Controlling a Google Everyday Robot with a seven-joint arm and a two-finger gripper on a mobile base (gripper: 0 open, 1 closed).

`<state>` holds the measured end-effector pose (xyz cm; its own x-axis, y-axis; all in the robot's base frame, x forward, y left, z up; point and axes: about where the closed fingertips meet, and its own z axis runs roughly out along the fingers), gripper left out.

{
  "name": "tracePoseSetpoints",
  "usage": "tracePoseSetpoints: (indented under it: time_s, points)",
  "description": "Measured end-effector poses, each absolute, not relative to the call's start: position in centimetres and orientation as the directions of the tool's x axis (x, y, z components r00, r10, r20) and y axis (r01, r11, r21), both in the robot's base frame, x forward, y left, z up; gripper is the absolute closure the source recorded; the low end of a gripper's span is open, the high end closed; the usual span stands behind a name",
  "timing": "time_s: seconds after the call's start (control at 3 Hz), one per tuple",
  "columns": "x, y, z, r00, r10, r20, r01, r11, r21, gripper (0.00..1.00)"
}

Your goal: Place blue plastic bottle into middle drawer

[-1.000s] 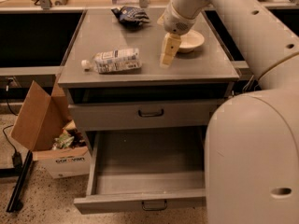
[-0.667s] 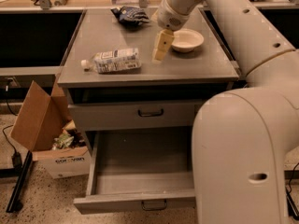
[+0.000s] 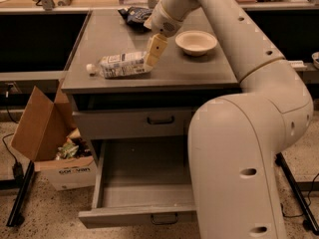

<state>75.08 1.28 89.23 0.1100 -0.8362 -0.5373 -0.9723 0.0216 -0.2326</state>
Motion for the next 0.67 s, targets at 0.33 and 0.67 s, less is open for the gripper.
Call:
tracePoseSetpoints:
  time_s: [0.33, 0.67]
  points:
    - [75.1, 1.3, 89.2, 0.110, -0.836, -0.537, -0.972, 0.022, -0.233, 0.00]
    - [74.5, 3.3, 88.2, 0.127, -0.860, -0.494, -0.976, -0.020, -0.217, 0.00]
